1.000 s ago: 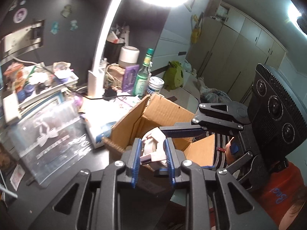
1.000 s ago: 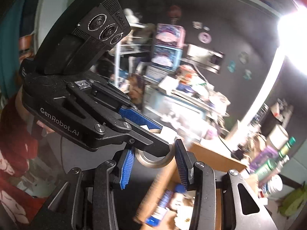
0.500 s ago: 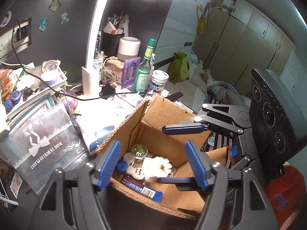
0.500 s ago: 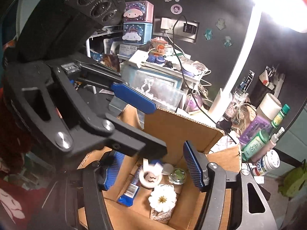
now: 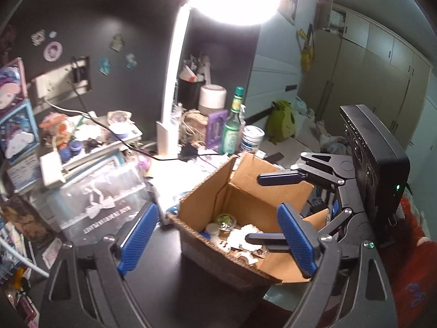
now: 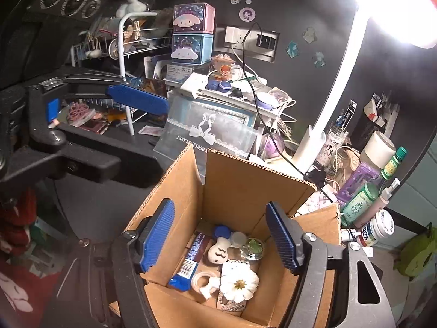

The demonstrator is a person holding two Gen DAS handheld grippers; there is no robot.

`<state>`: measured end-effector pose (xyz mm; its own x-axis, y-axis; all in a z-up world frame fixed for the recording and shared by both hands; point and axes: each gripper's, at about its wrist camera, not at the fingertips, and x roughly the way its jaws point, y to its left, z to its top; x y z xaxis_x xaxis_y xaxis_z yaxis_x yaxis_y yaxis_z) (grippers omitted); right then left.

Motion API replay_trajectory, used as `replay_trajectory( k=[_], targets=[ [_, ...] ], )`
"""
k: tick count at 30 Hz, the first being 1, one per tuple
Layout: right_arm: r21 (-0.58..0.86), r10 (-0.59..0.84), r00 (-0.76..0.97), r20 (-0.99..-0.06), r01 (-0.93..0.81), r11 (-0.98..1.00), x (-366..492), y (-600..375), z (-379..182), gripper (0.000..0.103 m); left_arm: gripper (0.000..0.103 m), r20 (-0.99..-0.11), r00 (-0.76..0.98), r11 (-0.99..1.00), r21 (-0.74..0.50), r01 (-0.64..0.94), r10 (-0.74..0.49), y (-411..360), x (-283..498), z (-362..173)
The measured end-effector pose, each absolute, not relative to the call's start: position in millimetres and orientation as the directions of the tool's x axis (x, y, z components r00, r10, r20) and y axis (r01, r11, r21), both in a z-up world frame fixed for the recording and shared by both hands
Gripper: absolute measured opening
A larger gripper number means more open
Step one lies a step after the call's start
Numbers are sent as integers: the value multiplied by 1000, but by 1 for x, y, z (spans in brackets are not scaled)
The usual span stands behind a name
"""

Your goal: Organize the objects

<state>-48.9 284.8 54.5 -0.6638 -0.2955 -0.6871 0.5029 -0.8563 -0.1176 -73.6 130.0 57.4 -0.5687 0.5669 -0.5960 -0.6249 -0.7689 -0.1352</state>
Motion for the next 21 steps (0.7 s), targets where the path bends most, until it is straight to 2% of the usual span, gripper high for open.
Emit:
replay_trajectory(
  k=[2, 5, 9, 14, 16, 17, 21],
  targets=[
    [-123, -291, -674, -679, 495, -860, -46, 283, 57, 74, 96, -570, -617, -796, -114, -595, 543, 120, -63, 61],
    [-134, -285, -692, -663, 485, -864, -39, 280, 62, 87, 100, -535, -667, -823, -102, -558, 519, 109, -51, 65],
    [-142, -282, -721, -632, 466, -873, -30, 276, 69, 96, 102, -496, -748, -878, -67, -474, 442, 96, -37, 66],
    [-139, -299, -768, -567, 447, -884, -22, 276, 78, 96, 102, -440, -809, -913, -71, -402, 390, 84, -23, 65],
    [-129, -325, -774, -544, 460, -879, -20, 276, 80, 98, 102, -408, -839, -929, -80, -361, 361, 78, -17, 64],
    [-121, -341, -771, -538, 471, -874, -19, 276, 81, 103, 102, -394, -854, -938, -82, -335, 340, 75, -15, 63],
    [-123, -356, -791, -498, 471, -874, -16, 278, 81, 103, 102, -376, -882, -958, -95, -270, 286, 65, -12, 58]
  ],
)
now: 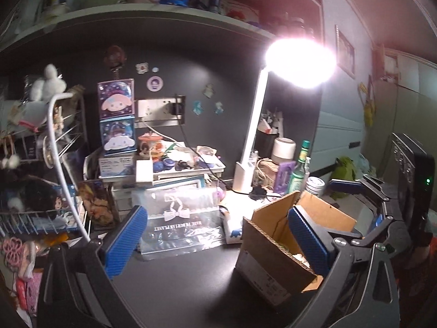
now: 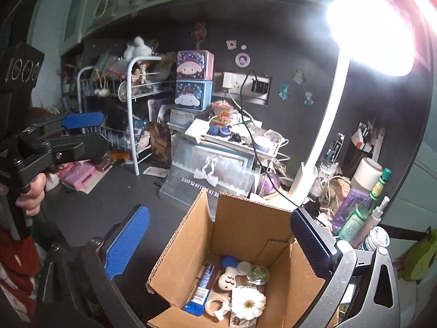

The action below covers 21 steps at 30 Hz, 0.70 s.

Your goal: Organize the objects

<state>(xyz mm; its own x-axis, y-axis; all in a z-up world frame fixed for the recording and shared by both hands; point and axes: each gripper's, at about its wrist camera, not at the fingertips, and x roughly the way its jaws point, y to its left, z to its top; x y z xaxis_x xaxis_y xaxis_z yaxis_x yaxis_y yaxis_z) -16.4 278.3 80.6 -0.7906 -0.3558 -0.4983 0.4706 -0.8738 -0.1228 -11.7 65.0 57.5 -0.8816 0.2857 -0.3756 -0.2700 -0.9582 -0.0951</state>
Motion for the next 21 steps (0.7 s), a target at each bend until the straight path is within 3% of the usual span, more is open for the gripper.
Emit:
replay_trajectory(
  k=[8, 21],
  targets=[
    [-96, -406, -801, -440, 492, -866, -16, 291, 72, 103, 102, -404, -881, -969, -124, -213, 246, 55, -19, 38],
    [-52, -433, -785, -442, 504, -862, -19, 291, 63, 103, 102, -427, -876, -975, -107, -195, 223, 49, -25, 30]
  ],
)
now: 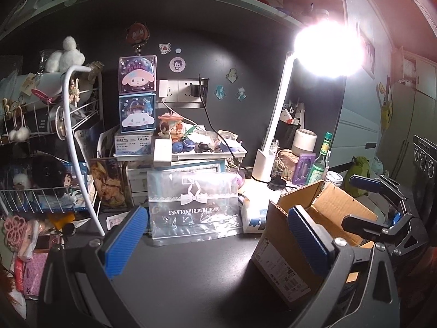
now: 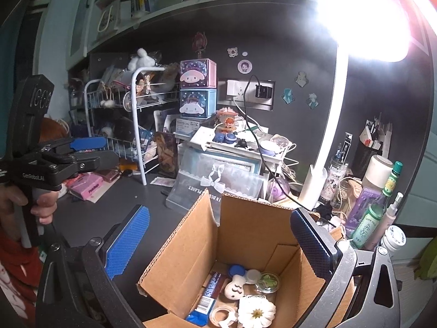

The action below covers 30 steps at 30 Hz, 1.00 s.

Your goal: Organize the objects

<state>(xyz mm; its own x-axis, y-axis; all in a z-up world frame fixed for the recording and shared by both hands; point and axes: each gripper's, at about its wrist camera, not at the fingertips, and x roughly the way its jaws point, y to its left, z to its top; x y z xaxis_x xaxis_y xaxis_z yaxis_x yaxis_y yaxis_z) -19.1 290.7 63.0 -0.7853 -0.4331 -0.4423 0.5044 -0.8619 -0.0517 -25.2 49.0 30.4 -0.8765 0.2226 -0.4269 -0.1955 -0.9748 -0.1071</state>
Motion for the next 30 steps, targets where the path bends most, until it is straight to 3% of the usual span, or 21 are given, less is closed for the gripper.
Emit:
replay_trajectory(
  k=[30],
  targets=[
    [-33, -439, -779, -449, 505, -862, -22, 285, 57, 103, 102, -441, -872, -977, -91, -193, 214, 46, -29, 24]
  ],
)
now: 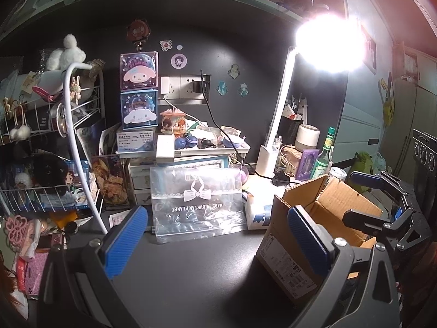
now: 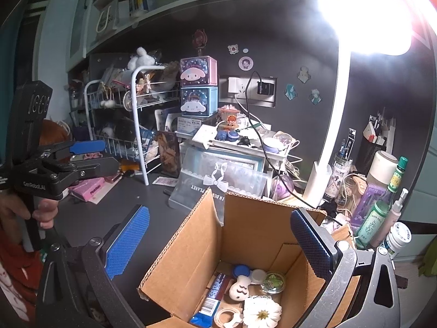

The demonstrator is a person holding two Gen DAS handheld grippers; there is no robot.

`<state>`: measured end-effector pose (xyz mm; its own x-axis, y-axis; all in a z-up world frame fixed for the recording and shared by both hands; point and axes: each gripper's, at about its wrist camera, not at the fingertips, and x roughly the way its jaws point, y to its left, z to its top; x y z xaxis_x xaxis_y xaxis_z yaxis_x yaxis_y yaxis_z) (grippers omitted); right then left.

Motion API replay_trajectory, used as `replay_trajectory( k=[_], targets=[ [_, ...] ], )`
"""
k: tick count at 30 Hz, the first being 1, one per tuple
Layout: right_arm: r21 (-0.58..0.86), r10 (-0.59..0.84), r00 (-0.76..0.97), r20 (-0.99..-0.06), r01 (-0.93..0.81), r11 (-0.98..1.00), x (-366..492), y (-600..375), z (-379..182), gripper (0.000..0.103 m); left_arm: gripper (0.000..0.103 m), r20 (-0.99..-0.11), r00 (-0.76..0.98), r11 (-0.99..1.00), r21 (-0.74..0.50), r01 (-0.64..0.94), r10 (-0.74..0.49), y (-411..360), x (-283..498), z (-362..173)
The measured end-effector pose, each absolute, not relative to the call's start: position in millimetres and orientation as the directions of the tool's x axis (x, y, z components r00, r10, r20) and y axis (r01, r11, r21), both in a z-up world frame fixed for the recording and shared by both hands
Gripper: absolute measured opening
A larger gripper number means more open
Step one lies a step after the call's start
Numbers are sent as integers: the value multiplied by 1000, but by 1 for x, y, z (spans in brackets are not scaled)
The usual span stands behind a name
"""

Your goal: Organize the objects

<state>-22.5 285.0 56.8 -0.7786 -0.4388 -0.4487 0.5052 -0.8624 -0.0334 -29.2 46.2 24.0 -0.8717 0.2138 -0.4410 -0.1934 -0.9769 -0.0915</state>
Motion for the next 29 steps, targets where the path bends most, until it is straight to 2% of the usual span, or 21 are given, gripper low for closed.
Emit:
replay_trajectory(
  k=[29],
  targets=[
    [-32, -435, -781, -448, 500, -865, -24, 285, 58, 103, 102, -440, -872, -976, -104, -190, 216, 43, -33, 21]
  ],
)
